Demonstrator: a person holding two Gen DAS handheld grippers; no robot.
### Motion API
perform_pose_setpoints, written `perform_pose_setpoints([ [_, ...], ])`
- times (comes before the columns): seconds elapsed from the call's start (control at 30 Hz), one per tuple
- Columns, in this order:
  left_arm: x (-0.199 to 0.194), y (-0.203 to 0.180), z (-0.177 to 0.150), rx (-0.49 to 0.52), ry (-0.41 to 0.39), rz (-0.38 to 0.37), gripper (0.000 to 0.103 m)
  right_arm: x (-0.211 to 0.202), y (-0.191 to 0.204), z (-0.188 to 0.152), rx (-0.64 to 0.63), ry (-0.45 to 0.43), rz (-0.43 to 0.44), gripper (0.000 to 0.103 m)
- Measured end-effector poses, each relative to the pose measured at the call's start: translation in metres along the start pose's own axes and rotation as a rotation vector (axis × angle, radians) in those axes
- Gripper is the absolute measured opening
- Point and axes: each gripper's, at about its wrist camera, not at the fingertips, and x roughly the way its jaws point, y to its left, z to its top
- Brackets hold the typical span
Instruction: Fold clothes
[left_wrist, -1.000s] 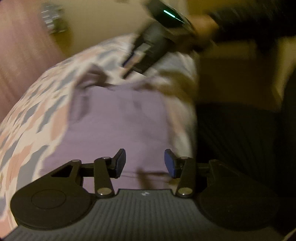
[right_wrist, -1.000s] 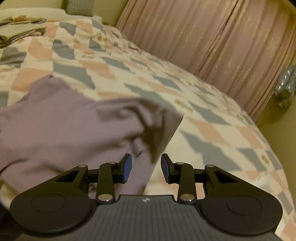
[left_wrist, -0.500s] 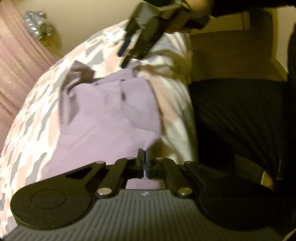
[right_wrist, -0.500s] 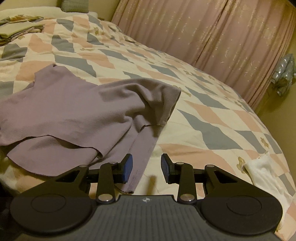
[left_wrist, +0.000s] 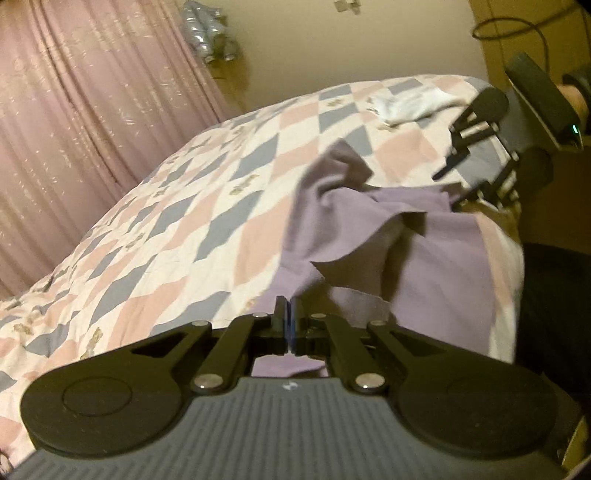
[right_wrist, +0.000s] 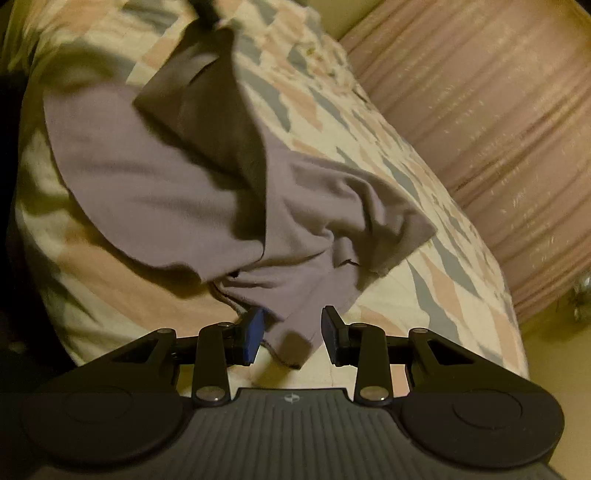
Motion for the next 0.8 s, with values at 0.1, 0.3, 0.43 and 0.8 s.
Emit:
perform_pose_setpoints([
  [0.1, 0.004, 0.012, 0.001, -0.024, -0.001, 0.016, 0.0, 0.01, 0.008, 0.003, -0.11, 0.011, 0.003, 0.034],
  [0.3, 0.019, 0.01, 0.002, -0.023, 0.007, 0.02, 0.0, 0.016, 0.023, 0.004, -0.303, 0.008, -0.003, 0.022],
  [0.43, 0.016, 0.01, -0.002, -0.028, 0.014, 0.034, 0.0, 0.014, 0.028, 0.004, -0.345, 0.015, -0.015, 0.0],
  [0.8, -0.047, 0.047, 0.026, -0.067, -0.1, 0.17, 0.0, -0.048, -0.037, 0.029, 0.03, -0.118, -0.244, 0.0],
])
